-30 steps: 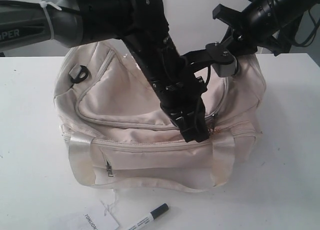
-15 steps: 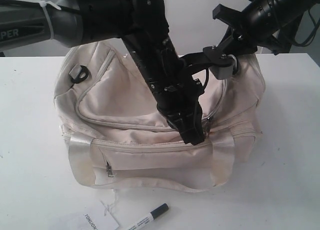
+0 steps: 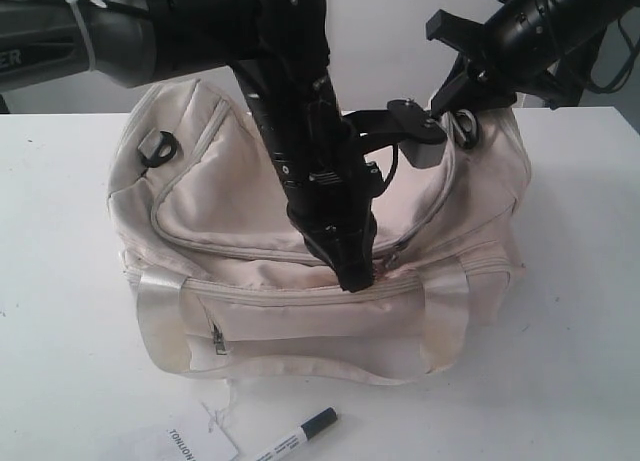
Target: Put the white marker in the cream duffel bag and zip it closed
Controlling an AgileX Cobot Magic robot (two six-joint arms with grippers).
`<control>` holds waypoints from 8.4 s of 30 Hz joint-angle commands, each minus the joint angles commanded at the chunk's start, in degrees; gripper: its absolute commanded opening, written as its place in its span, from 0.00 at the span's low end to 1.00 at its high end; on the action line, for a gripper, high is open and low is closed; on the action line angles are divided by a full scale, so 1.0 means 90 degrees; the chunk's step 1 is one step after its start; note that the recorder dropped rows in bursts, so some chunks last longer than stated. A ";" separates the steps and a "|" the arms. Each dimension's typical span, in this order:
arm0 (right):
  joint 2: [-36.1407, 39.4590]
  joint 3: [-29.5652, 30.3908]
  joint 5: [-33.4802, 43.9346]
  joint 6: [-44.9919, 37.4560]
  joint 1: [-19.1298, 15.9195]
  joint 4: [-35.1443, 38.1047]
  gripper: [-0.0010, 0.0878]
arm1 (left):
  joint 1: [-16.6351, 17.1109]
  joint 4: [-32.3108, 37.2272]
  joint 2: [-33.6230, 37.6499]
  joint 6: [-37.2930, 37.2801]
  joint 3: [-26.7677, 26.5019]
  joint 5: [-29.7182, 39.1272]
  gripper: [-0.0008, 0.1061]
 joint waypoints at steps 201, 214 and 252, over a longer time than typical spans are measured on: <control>-0.1330 0.1901 -0.0717 0.1318 0.0703 -0.2307 0.01 | 0.0177 0.0069 -0.0702 -0.1138 0.0000 -0.0415 0.01; -0.1330 0.1901 -0.0573 0.1341 0.0703 -0.2434 0.01 | 0.0177 -0.0352 -0.0742 -0.1266 0.0000 -0.1066 0.01; -0.3009 0.2062 0.0628 -0.2503 0.0380 -0.2043 0.35 | 0.0177 -0.0329 -0.0742 -0.1125 0.0000 -0.0934 0.01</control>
